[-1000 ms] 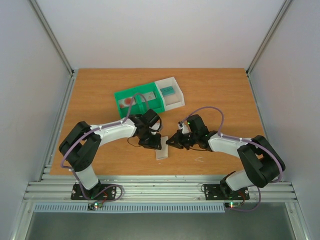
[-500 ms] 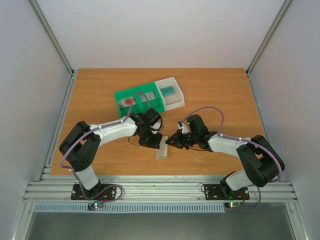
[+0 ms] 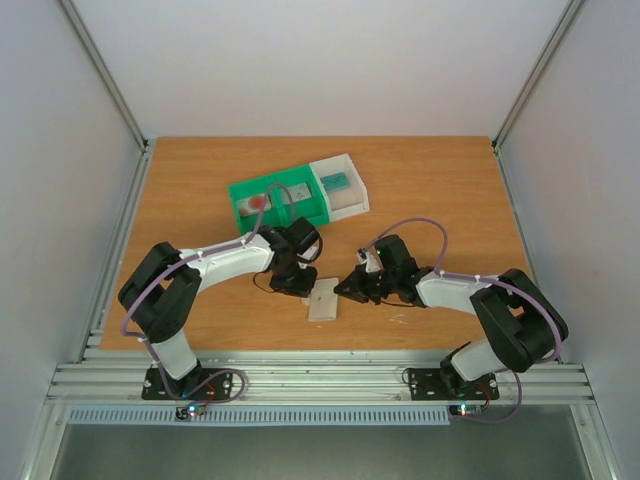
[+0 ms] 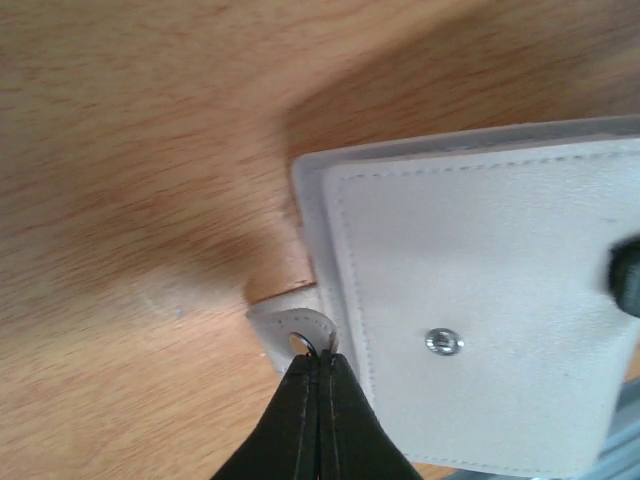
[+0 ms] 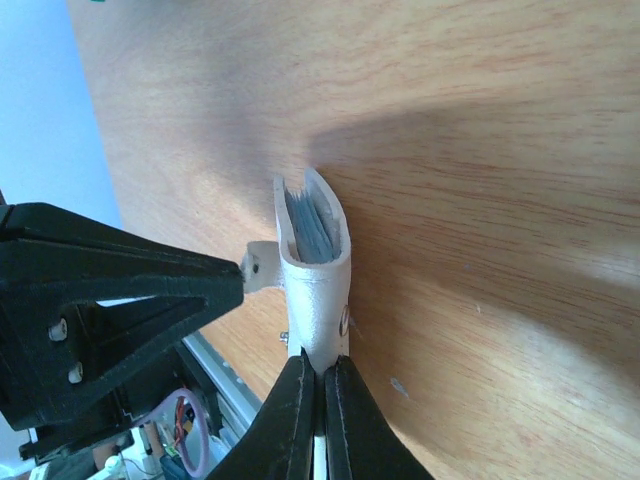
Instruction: Take the credit cards out of the card holder
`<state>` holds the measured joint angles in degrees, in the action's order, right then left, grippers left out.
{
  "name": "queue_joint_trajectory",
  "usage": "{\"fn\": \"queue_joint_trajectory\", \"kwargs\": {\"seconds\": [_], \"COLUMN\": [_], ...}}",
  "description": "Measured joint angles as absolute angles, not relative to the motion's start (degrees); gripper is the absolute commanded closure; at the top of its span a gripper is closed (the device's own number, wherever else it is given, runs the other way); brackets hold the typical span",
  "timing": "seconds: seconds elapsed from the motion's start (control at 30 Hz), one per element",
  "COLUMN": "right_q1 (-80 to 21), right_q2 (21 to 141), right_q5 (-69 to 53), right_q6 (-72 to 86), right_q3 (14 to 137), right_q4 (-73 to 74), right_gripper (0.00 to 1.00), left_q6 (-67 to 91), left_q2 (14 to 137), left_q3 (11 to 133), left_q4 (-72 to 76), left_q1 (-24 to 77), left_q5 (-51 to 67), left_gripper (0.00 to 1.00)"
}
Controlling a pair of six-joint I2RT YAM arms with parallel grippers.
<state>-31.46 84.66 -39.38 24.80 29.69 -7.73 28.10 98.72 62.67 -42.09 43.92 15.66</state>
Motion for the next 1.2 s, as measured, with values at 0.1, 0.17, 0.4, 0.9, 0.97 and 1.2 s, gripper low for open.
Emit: {"fn": "queue_joint_trajectory", "kwargs": {"seconds": [0.1,0.17,0.4,0.9,0.97,1.2], "right_q1": [-31.44,-31.44,-30.57,-27.94,-27.94,-28.36], "right_q2": [84.79,84.79,85.08,83.48,82.11,80.16], "right_q5": [-39.24,-39.24,-39.13,-36.25,-35.97,-35.83], "right_q6": [24.58,24.49,23.44,16.1,15.16,13.85], "right_q3": [29.41,29.41,29.41,34.72,36.29,39.13], "right_q4": [-7.7,-7.73,-7.53,9.39,11.7,16.05], "right_gripper": [0.99,0.99,0.87,0.5,0.46,0.45], "left_q6": [28.32,28.51,29.65,32.45,33.15,34.54], "left_q2": [98.72,98.72,98.28,92.75,92.23,89.93], "left_q3": [62.65,62.54,61.56,60.88,60.9,61.43], "left_q4": [-43.13,-43.29,-43.13,-40.16,-39.57,-39.18], "left_q1": [43.86,43.86,43.86,43.86,43.86,43.86], "left_q5": [14.0,13.52,13.43,17.1,17.74,19.33], "left_gripper": [1.0,1.0,1.0,0.99,1.0,1.0]}}
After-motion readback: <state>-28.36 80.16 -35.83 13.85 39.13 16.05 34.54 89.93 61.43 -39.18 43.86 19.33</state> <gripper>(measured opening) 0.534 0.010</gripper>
